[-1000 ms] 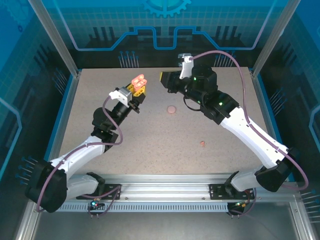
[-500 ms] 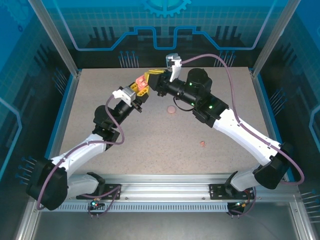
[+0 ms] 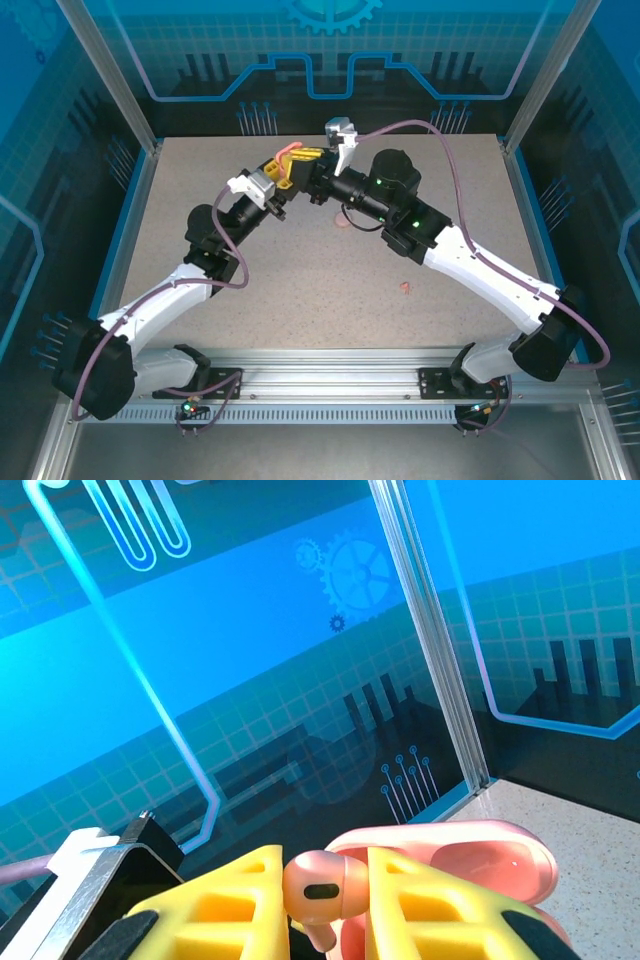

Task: Insert wireless bluetooth earbuds into charging case

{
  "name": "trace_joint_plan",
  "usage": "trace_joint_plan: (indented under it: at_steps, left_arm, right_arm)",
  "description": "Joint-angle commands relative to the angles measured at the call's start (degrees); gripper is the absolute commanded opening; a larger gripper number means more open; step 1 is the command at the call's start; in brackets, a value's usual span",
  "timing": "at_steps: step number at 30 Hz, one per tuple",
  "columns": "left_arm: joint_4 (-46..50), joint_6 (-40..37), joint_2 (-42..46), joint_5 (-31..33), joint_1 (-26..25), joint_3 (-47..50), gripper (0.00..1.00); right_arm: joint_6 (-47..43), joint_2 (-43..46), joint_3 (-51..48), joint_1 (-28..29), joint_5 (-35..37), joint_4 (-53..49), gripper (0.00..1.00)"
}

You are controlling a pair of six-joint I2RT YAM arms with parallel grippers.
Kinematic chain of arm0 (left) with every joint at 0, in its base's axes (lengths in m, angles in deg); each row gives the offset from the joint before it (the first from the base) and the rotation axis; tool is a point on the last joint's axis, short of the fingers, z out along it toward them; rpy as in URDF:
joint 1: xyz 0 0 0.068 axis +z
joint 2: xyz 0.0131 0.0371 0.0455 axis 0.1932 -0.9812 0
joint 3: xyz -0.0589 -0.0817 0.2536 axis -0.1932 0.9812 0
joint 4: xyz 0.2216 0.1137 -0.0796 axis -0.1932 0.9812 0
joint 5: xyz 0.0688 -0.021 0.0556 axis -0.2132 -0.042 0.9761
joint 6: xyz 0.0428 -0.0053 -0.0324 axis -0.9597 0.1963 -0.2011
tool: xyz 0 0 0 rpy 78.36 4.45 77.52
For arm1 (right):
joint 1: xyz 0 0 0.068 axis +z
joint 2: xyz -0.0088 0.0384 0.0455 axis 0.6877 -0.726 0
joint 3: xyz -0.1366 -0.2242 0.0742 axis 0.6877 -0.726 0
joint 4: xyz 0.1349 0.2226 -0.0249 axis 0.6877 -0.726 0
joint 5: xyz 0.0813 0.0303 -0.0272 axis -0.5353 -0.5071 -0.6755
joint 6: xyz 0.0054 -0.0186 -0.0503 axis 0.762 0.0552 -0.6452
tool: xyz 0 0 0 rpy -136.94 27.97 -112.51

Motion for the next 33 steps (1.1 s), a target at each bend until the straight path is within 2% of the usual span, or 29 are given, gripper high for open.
trace_joint_plan:
  at_steps: [1, 14, 33]
  left_arm:
    - [-1.2, -0.3, -0.4, -0.8, -0.6, -1.9, 0.00]
    - [-2.1, 2.0, -0.2, -0.3, -0.7, -2.2, 0.00]
    - [-4.6, 8.4, -0.9, 1.7, -0.8, -2.0, 0.00]
  right_arm:
    - [-0.9, 1.1, -0.9, 0.7, 1.3, 2.5, 0.20]
    - [-0.6, 0.2, -2.3, 0.3, 2.8, 2.5, 0.20]
    - [1.5, -1.8, -4.2, 0.3, -0.9, 6.7, 0.19]
